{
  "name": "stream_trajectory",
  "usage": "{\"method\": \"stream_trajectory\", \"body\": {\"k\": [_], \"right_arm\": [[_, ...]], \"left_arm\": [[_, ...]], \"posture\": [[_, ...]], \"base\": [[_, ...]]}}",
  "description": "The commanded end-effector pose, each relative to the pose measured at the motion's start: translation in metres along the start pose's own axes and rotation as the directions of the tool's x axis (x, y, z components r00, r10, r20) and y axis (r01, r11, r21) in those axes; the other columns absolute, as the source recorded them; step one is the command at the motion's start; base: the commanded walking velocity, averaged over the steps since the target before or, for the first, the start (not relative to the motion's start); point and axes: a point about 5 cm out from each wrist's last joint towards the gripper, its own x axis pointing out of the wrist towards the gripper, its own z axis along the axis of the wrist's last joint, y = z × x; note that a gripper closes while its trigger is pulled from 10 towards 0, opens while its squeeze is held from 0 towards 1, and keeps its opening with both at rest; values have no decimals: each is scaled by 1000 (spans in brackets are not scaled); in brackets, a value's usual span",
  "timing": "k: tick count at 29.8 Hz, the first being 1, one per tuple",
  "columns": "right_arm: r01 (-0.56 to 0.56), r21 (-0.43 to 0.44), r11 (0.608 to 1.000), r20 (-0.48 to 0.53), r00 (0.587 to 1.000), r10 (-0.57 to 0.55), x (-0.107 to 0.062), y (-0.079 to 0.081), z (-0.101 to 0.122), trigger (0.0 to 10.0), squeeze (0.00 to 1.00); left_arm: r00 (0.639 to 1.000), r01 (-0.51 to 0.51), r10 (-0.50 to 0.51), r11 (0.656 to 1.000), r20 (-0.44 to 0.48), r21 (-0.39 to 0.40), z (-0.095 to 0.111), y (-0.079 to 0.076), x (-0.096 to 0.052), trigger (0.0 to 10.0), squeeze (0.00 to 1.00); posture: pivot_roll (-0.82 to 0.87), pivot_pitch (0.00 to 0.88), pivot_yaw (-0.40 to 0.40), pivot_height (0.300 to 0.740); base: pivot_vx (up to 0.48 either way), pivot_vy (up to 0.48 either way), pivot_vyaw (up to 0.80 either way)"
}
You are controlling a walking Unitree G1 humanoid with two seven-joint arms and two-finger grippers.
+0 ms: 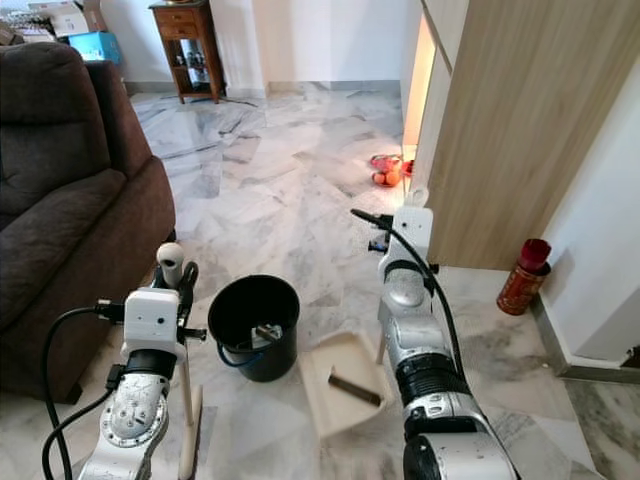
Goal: Sweep floor
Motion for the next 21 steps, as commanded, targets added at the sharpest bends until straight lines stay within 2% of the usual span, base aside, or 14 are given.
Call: {"method": "stream_trajectory", "body": {"k": [1,4,7,13,16,19,21], "right_arm": [[10,21,1000,60,998,-11,3,1,21,10000,0],[19,22,1000,70,997,-21,3,0,24,10000,0],[49,40,998,124,991,-53,5,-4,38,10000,0],[105,59,993,181,977,-114,5,-10,51,10000,0],[168,99,981,231,955,-187,3,-17,60,10000,0],[188,114,976,244,947,-211,3,-20,63,10000,0],[237,134,962,272,925,-265,3,-27,72,10000,0]], "left_arm": [[999,-10,9,1000,40,29,6,3,2,10000,0],[999,-10,9,1000,40,29,6,3,2,10000,0],[999,-11,10,1000,41,30,6,4,2,10000,0],[999,-11,10,999,41,30,6,4,2,10000,0],[999,-10,9,999,42,30,6,4,2,10000,0],[999,-10,9,999,43,31,6,4,2,10000,0],[999,-9,8,999,42,32,6,5,2,10000,0]], "posture": [[-157,0,75,740],[-156,0,76,740],[-156,0,77,740],[-155,0,77,740],[-155,0,77,740],[-155,0,77,740],[-153,0,81,740]], "base": [[0,0,0],[0,0,0],[0,0,0],[0,0,0],[0,0,0],[0,0,0],[0,0,0]]}}
